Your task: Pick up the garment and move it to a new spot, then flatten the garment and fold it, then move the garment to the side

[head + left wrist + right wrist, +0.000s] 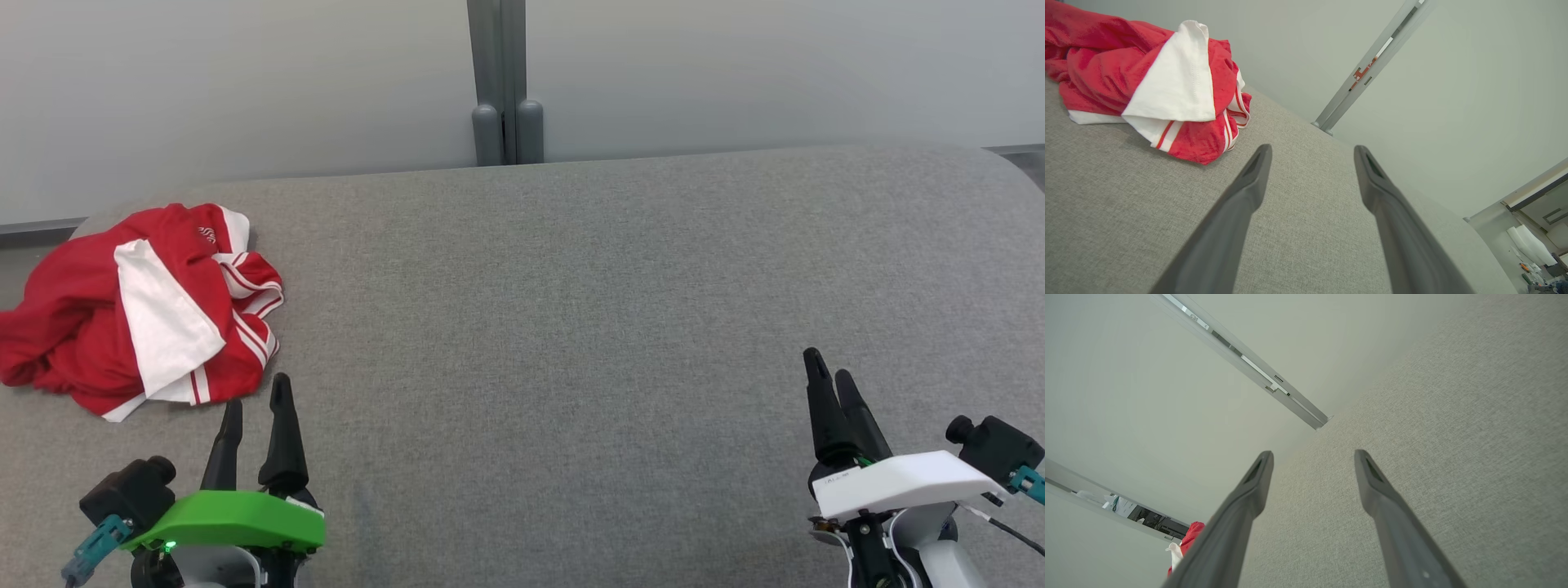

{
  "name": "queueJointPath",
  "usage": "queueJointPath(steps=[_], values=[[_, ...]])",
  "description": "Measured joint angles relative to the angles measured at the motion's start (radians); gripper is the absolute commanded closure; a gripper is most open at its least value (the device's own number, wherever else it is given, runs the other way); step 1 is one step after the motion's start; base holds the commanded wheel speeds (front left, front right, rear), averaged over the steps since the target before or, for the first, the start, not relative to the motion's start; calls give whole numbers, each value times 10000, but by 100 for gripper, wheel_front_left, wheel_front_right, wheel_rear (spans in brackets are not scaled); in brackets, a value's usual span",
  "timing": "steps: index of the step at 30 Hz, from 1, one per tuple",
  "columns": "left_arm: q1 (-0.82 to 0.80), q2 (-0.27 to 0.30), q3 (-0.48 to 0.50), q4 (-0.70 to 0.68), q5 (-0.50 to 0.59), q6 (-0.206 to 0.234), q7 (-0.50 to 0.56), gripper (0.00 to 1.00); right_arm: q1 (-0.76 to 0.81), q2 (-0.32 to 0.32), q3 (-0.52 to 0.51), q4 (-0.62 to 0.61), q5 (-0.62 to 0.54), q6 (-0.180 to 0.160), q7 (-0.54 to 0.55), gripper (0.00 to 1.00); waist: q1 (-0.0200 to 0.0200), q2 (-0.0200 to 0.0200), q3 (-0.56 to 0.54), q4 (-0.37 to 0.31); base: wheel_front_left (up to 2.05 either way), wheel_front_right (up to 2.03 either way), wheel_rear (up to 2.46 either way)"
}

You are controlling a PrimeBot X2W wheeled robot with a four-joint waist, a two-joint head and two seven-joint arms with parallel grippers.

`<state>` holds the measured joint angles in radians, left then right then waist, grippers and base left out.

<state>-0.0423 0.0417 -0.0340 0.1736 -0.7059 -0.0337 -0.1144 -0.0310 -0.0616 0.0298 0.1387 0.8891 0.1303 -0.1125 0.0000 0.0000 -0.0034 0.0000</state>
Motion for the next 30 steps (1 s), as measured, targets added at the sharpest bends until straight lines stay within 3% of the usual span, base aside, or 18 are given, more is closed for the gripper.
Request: queueJointPath(steps=[14, 30], values=[[0, 12, -261, 151, 2031, 236, -374, 0, 52, 2, 171, -71, -2025, 0, -391, 0, 0, 0, -99, 17, 0, 0, 0], [-13, 46, -504, 326, 3549, 439, -732, 0, 62, 38, 194, -132, -4013, 0, -750, 0, 0, 0, -139, 68, 0, 0, 0]])
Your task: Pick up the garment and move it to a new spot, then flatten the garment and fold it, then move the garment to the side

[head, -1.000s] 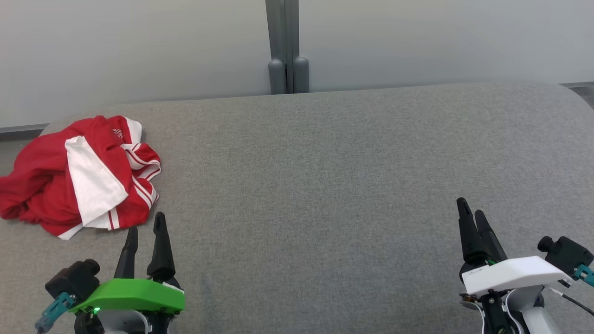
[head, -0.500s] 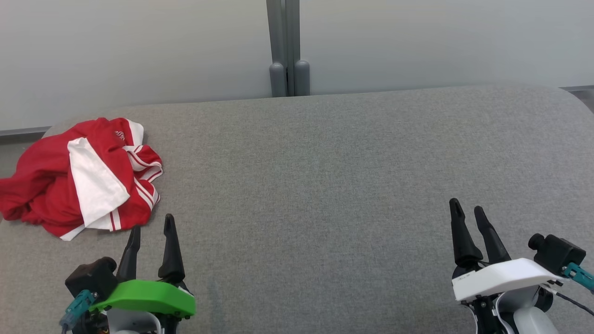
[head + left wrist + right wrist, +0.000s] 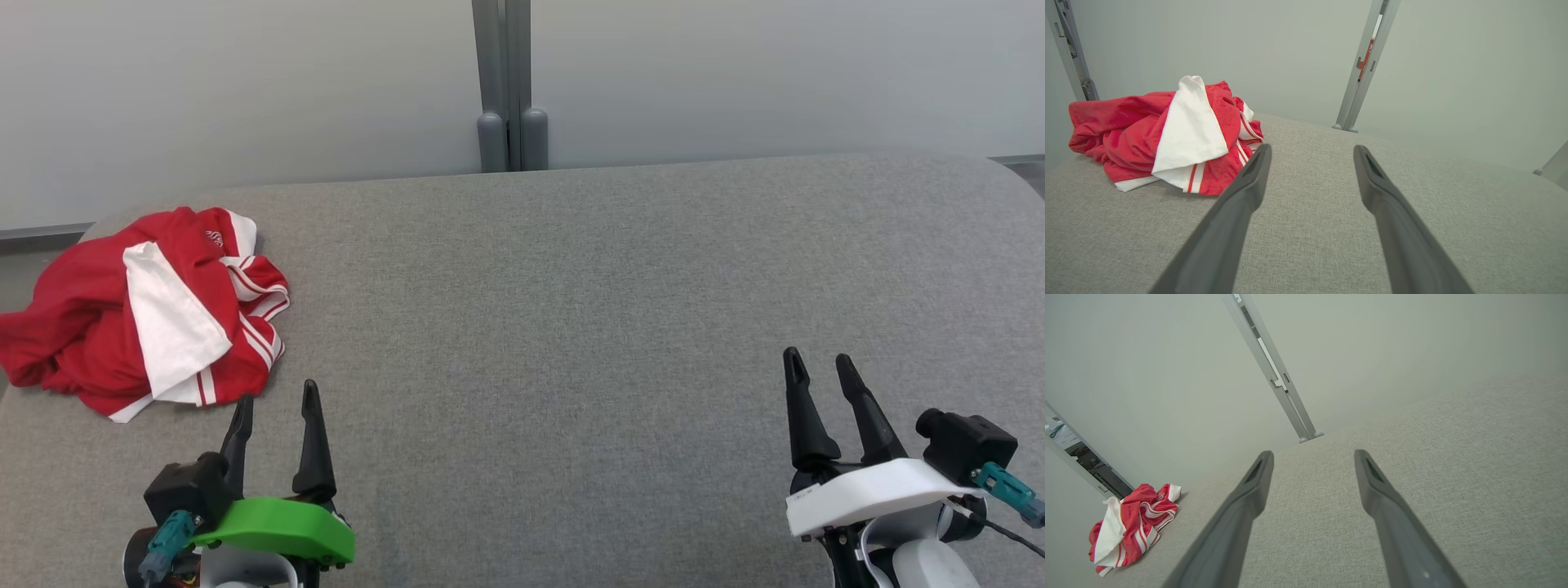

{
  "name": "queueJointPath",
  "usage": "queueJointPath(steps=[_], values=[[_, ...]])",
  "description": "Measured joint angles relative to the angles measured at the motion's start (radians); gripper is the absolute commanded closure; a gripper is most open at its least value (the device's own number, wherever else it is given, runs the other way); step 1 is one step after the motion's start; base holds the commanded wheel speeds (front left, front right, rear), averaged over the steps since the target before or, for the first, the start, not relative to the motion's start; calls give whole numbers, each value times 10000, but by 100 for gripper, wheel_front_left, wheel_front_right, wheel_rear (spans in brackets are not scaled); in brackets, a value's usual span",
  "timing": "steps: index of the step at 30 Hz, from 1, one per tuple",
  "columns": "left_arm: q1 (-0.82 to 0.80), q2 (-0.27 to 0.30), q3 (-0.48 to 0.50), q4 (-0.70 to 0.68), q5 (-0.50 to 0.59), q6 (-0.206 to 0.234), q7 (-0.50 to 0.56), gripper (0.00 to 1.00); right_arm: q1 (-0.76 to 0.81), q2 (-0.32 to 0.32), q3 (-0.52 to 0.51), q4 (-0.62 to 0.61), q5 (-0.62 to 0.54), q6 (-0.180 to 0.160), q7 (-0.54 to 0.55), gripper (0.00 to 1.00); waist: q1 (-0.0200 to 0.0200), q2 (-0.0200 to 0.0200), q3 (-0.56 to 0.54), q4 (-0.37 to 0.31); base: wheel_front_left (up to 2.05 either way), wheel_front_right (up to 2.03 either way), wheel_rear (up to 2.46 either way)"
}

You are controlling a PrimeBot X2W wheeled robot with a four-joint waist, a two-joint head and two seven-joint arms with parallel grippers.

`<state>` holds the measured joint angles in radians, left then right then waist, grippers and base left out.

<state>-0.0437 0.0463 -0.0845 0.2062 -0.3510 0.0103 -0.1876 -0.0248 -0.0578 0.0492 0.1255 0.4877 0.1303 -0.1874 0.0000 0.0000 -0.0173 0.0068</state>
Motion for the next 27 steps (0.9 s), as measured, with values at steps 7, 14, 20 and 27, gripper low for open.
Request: queueJointPath(steps=[7, 14, 20, 27], values=[[-2, 23, -77, 111, 593, 92, -169, 0, 14, 4, -6, -73, -698, 0, -169, 0, 0, 0, -30, -1, 0, 0, 0], [-16, 40, -176, 299, 1083, 121, -303, 0, 105, -15, -96, -65, -1252, 0, -297, 0, 0, 0, -42, 18, 0, 0, 0], [-40, 59, -274, 403, 1386, 119, -439, 0, 161, -15, -151, -10, -1682, 2, -380, 0, 0, 0, -90, 53, 0, 0, 0], [-83, 69, -343, 255, 1657, 121, -424, 0, 194, -38, -169, -8, -2094, 2, -433, 0, 0, 0, -166, 93, 0, 0, 0]])
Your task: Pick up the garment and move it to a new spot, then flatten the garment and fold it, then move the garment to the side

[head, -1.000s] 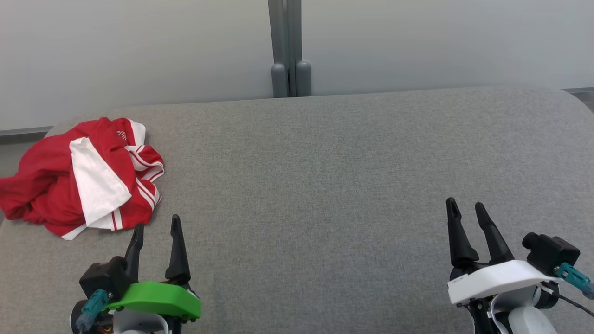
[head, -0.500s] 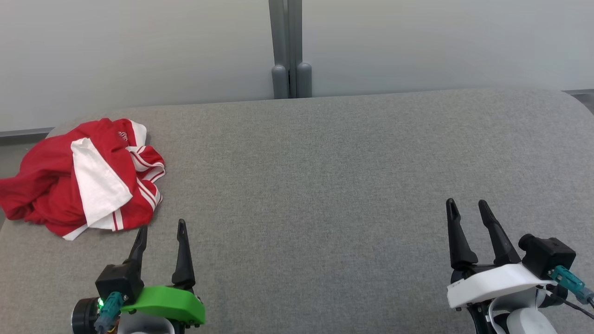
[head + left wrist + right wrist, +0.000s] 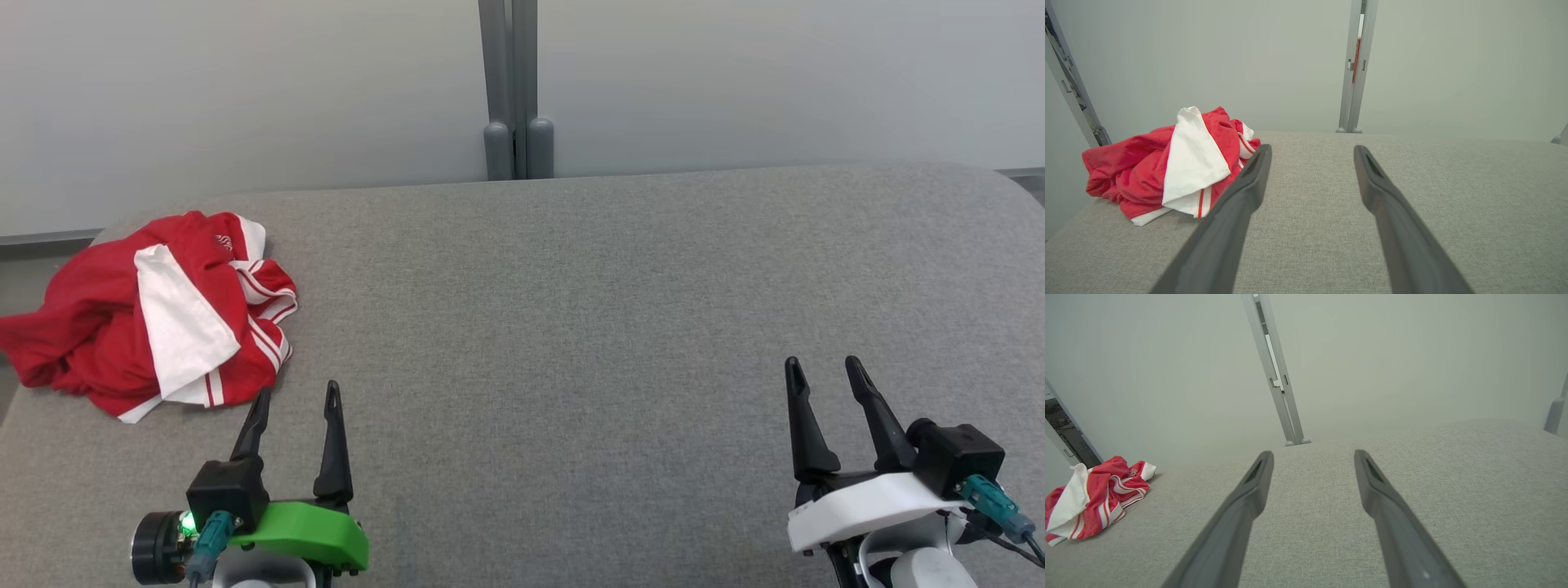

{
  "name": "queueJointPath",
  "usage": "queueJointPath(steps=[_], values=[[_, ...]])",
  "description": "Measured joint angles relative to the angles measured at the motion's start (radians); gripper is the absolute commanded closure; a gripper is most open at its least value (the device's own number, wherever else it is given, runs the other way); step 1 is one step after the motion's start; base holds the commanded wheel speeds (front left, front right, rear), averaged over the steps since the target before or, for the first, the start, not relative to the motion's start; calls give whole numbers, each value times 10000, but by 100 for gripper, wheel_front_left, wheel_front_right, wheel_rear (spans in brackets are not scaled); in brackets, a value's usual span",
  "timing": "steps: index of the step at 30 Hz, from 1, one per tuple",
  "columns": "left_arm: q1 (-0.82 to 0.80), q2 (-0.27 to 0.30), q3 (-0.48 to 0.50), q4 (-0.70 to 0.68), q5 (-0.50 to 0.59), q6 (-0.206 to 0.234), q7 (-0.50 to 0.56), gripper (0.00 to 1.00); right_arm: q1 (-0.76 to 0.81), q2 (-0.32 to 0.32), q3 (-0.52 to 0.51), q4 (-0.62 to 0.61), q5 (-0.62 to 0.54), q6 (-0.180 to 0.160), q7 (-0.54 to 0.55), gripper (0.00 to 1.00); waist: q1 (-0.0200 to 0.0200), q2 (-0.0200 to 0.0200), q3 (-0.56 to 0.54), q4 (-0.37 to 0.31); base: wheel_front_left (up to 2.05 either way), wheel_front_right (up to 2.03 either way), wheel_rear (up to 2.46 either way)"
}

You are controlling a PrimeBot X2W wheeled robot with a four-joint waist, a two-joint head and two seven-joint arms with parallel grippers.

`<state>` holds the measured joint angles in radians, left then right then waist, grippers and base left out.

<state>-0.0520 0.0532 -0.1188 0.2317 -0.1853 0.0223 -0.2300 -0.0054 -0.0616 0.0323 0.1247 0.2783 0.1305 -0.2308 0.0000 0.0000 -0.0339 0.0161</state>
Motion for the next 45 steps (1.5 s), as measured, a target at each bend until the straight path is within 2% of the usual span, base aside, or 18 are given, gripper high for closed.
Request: queueJointPath(steps=[11, 31, 45], values=[[55, 77, -86, -224, 454, 144, 157, 0, 40, -6, -8, -42, -508, 0, -17, 0, 0, 0, -55, 76, 0, 0, 0], [221, 265, -58, -692, 38, 194, 748, 0, 134, 10, -29, -27, -407, 0, 61, 0, 0, 0, -41, 130, 0, 0, 0], [261, 470, -65, -817, -21, 307, 792, 0, 141, 35, -19, 6, -351, 0, 88, 0, 0, 0, -26, 351, 0, 0, 0]])
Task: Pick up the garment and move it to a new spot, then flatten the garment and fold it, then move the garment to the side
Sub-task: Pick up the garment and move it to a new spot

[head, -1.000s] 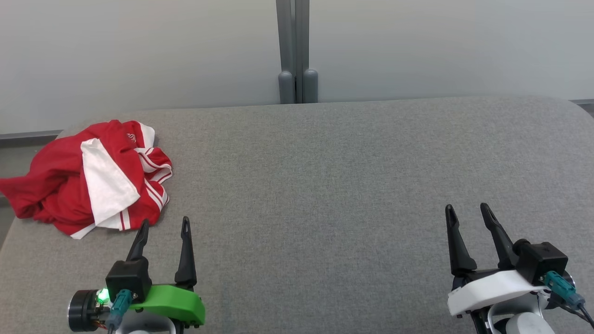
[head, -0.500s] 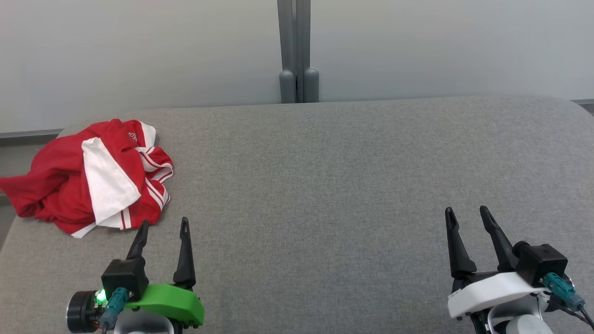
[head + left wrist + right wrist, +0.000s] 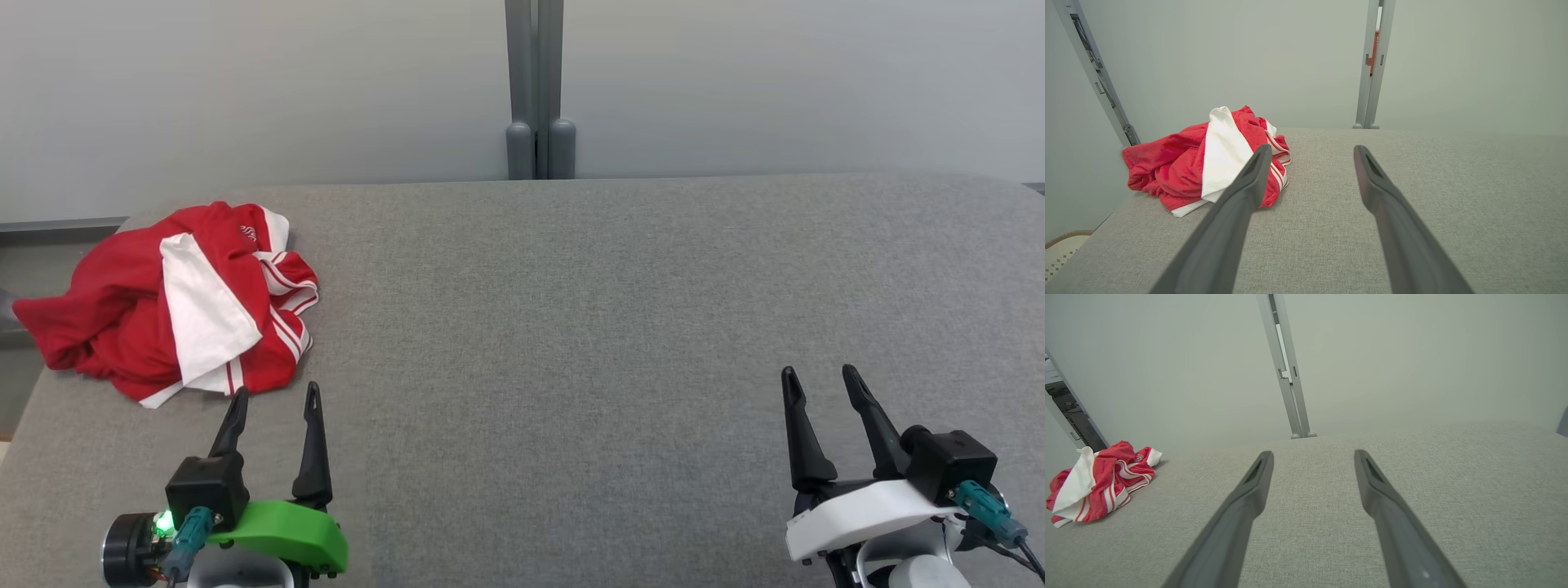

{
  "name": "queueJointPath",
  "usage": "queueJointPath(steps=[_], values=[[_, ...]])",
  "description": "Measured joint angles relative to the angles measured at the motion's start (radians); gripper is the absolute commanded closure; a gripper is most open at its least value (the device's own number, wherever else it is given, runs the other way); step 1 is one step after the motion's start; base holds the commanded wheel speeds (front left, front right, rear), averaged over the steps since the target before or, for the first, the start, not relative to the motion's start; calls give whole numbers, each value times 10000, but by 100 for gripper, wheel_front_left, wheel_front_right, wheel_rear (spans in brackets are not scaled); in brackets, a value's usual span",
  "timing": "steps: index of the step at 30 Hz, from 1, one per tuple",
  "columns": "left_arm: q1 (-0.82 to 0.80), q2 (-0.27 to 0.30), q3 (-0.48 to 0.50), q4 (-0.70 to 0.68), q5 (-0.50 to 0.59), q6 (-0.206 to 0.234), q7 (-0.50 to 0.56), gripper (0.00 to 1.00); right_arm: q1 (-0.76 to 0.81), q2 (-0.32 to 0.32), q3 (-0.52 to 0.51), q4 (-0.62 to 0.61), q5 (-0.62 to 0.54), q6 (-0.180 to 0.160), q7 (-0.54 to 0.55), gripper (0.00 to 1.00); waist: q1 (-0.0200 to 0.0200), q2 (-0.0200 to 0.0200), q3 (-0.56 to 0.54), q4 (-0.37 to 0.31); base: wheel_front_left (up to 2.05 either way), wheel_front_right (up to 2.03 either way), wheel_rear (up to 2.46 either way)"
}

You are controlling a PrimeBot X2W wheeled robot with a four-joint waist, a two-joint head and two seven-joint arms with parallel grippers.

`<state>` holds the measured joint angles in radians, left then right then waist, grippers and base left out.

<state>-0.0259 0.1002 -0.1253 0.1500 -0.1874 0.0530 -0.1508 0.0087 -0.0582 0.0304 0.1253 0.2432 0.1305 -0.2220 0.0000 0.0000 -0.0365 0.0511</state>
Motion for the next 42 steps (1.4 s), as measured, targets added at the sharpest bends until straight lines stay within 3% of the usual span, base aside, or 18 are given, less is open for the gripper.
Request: queueJointPath(steps=[14, 42], values=[[84, 253, 159, -196, -90, 230, 100, 0, 74, 42, 113, 56, 69, 0, -13, 0, 0, 0, 66, 1032, 0, 0, 0], [256, 550, 414, 98, -408, 541, -267, 0, 69, 75, 382, 236, 84, 0, -86, 0, 0, 0, 293, 4362, 0, 0, 0]])
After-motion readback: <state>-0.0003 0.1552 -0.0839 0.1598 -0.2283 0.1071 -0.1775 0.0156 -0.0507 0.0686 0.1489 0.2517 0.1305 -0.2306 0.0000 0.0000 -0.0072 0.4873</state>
